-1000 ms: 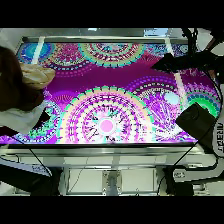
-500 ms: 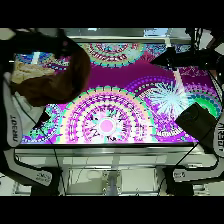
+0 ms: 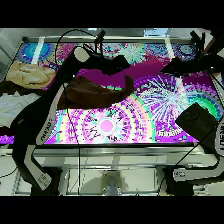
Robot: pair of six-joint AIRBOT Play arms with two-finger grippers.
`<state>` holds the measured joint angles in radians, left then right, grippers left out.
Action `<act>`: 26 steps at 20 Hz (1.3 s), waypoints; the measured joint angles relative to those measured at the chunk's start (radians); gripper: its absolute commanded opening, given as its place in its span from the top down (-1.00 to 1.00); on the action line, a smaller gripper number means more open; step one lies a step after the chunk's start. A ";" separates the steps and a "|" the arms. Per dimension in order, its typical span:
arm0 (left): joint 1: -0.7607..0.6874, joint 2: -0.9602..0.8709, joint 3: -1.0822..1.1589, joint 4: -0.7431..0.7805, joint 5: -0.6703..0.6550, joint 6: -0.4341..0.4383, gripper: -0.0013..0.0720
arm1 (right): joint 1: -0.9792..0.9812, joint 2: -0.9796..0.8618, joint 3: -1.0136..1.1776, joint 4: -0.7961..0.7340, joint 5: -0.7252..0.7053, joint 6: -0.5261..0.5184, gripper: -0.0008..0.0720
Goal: Fold the shirts.
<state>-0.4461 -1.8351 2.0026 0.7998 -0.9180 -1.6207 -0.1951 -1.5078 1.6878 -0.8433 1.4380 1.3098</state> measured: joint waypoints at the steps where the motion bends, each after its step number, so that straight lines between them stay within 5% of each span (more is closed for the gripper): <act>1: 0.010 -0.005 0.018 0.000 0.038 0.000 -0.63 | 0.017 0.000 -0.021 -0.010 0.005 0.000 0.03; 6: 0.151 0.012 0.067 0.007 0.070 -0.001 -0.63 | 0.200 -0.001 -0.241 -0.021 -0.090 -0.024 0.01; 8: 0.235 0.018 0.071 0.010 0.002 -0.002 -0.63 | 0.293 -0.005 -0.351 0.007 -0.209 -0.028 -0.27; 17: 0.521 0.026 0.012 0.069 -0.344 0.027 -0.63 | 0.467 -0.108 -0.576 0.197 -0.593 0.010 -0.25; 26: 0.562 0.026 0.003 0.274 -0.385 0.072 -0.63 | 0.201 -0.122 -0.565 0.124 -0.347 0.106 -0.25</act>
<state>0.1158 -1.8095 2.0052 1.0733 -1.3025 -1.5486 0.0055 -1.6302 1.1225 -0.7197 1.0912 1.4158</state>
